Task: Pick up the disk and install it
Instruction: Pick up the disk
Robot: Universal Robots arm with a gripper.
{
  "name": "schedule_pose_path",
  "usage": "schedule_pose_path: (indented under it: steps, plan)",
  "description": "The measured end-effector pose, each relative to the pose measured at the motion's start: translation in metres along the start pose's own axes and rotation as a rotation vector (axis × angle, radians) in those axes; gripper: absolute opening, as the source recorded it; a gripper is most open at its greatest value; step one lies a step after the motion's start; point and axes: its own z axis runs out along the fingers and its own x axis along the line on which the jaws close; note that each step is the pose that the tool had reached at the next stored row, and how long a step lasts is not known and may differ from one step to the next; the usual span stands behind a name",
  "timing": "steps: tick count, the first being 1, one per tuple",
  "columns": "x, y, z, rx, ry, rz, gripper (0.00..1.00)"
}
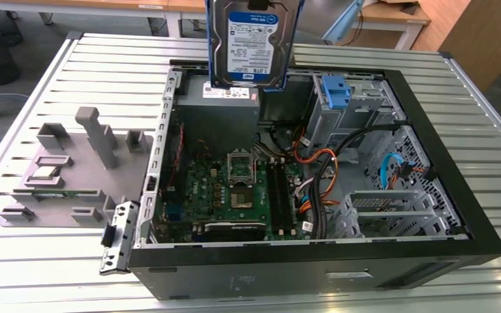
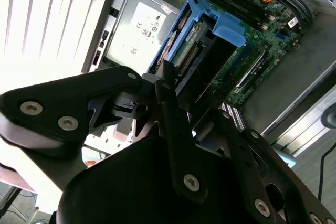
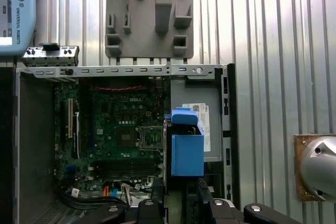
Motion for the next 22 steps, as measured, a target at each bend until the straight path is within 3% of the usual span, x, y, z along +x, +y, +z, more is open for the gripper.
schedule_pose_path:
  steps: [16, 22]
  plan:
    - [0.0035, -0.0003, -0.0002, 0.0, 0.0004, 0.0, 0.35]
    - [0.0032, -0.0067, -0.0005, -0.0001, 0.0005, 0.0, 0.35]
